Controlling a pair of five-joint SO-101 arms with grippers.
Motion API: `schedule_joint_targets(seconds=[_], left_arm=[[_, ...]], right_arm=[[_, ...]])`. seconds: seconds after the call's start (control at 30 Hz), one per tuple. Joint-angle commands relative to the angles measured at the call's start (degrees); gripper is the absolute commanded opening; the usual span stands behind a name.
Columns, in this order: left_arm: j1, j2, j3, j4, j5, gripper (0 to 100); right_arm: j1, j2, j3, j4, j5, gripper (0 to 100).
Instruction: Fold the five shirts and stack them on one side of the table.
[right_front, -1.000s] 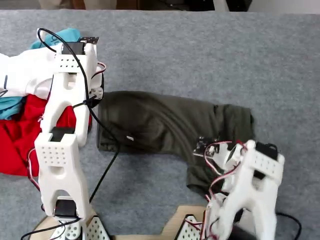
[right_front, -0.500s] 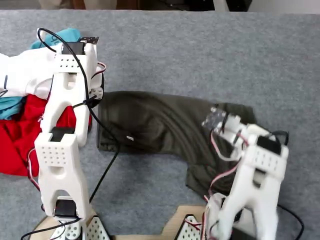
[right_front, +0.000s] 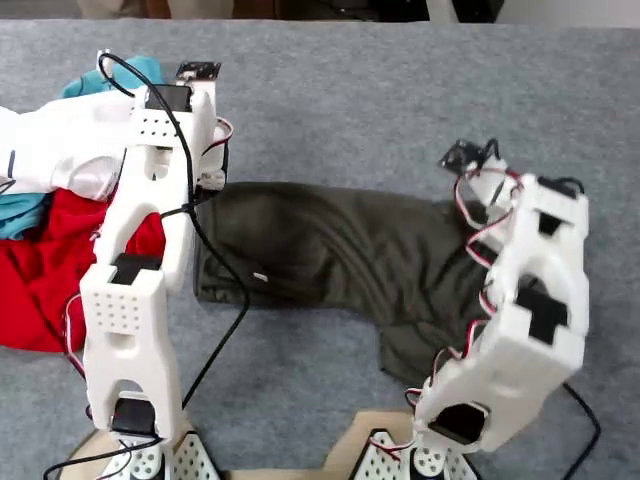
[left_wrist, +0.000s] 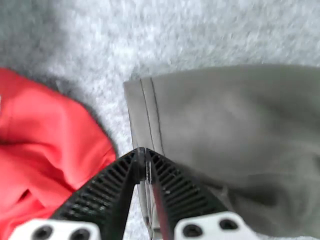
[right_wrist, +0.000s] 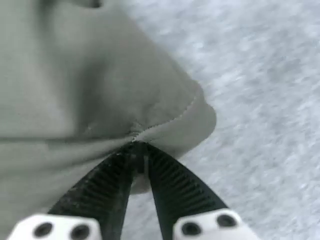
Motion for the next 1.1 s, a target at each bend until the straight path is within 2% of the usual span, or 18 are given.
schedule_joint_targets(seconds=[0.0, 0.3, 0.53, 0.7, 0.87, 1.07], left_arm=[[0.53, -3.03, 0.79, -3.16, -0.44, 2], [0.53, -3.03, 18.2, -15.03, 0.0, 2], [-0.79, -3.21, 17.05, -16.53, 3.52, 2], [-0.97, -3.03, 17.23, -19.25, 3.52, 2], [-3.25, -0.22, 20.22, -27.25, 3.52, 2], [-7.38, 4.53, 14.15, -27.25, 3.52, 2]], right_arm=[[-1.36, 6.99, -15.52, 4.04, -0.88, 0.5], [-2.51, 14.02, -36.97, 20.22, -0.62, 0.5], [-2.59, 12.79, -45.93, 31.12, 0.44, 0.5], [-5.41, 13.76, -46.02, 29.98, 0.26, 0.5], [-8.04, 17.54, -45.23, 24.18, -3.43, 0.5], [-9.36, 21.93, -45.58, 20.04, -4.22, 0.5]])
